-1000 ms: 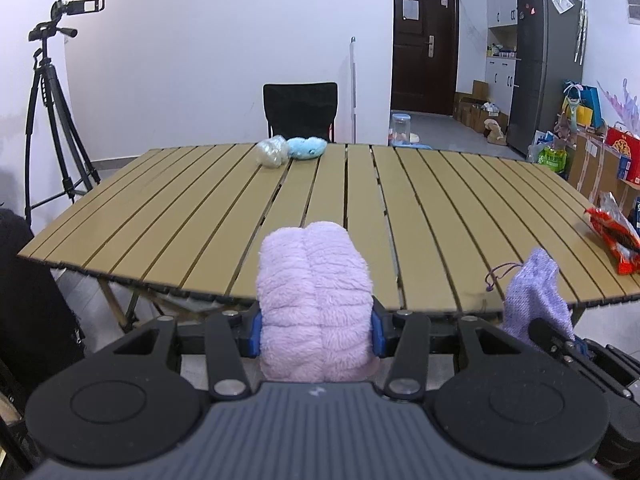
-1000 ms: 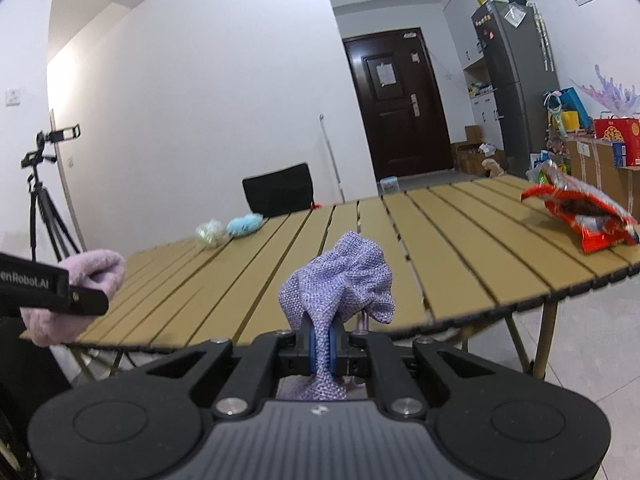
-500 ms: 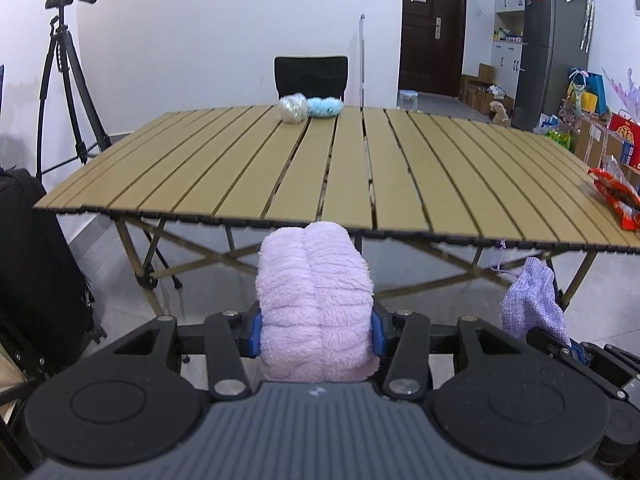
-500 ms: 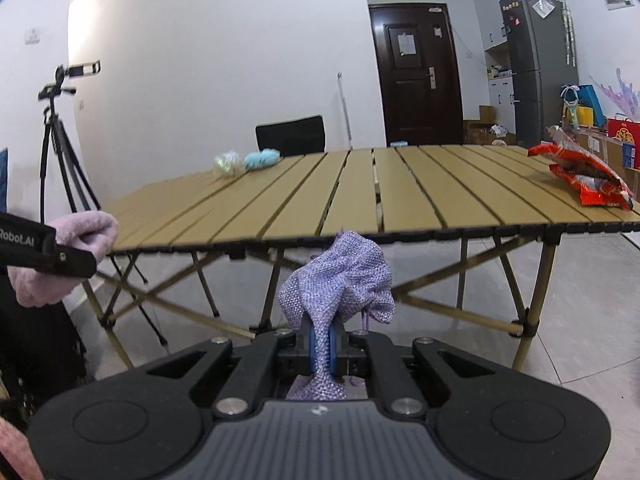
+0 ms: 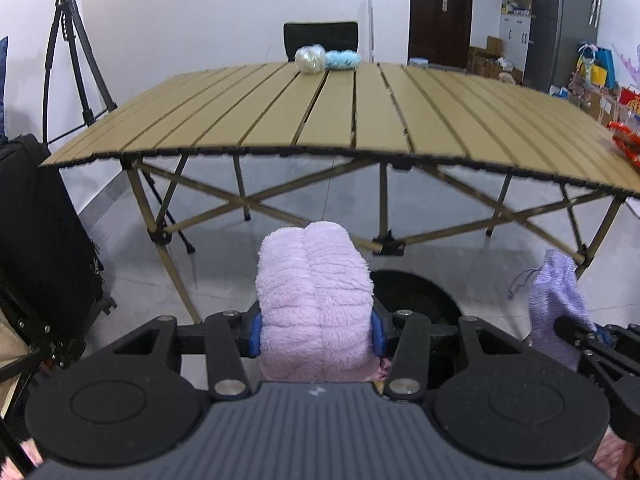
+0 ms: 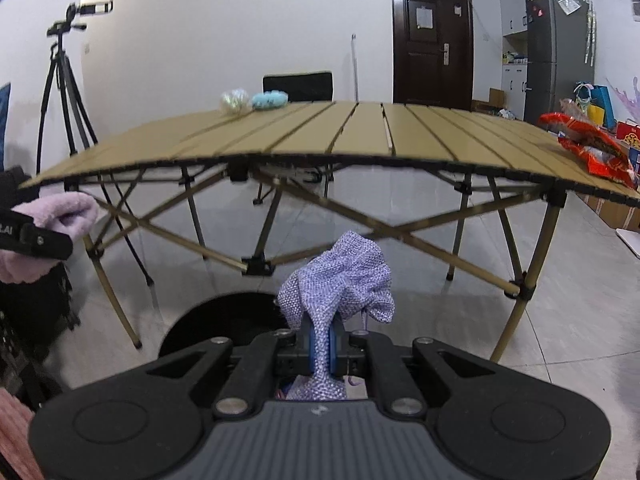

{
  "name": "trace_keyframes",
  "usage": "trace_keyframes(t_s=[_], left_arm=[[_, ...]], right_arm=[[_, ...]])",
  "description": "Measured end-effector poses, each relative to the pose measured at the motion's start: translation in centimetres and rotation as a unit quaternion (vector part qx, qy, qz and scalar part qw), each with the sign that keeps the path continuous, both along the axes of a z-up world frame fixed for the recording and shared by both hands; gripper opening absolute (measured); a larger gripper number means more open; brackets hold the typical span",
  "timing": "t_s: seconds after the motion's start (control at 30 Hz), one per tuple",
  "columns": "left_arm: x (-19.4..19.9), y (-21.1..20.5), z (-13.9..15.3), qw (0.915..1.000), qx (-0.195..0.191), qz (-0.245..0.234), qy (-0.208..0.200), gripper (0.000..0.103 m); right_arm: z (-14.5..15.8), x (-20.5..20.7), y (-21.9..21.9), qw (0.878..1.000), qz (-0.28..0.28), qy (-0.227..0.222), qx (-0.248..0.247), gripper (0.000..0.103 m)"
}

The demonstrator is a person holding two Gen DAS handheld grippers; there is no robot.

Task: Collect trash
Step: 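Carry both tools down under the table toward the black bin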

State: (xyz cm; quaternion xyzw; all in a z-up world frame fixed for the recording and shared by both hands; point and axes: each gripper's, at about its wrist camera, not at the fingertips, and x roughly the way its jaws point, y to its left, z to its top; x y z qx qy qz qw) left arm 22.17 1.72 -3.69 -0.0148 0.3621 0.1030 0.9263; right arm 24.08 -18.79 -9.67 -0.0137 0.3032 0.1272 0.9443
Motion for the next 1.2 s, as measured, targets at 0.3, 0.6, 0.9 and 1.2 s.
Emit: trace_keyframes(t_s=[0.3, 0.6, 0.9, 1.2], left_arm=[[0.8, 1.9, -5.2, 0.9986, -0.010, 0.014, 0.050, 0.048], [2.5, 3.6, -8.6, 0.9957, -0.027, 0.020, 0.086, 0.048], [3.7, 4.4, -9.4, 0.9938, -0.036, 0.033, 0.100, 0.048], [4.1, 4.3, -9.6, 0.9934, -0.034, 0.036, 0.103, 0.048]], right_arm=[[-3.0, 0.2, -0.5, 0.999, -0.001, 0.043, -0.029, 0.006], [-5.2, 1.4, -1.0, 0.995, -0.017, 0.081, -0.047, 0.006], [-6.4, 2.7, -0.9, 0.993, -0.023, 0.101, -0.051, 0.006], [-7.0, 3.1, -1.2, 0.992, -0.026, 0.111, -0.047, 0.006]])
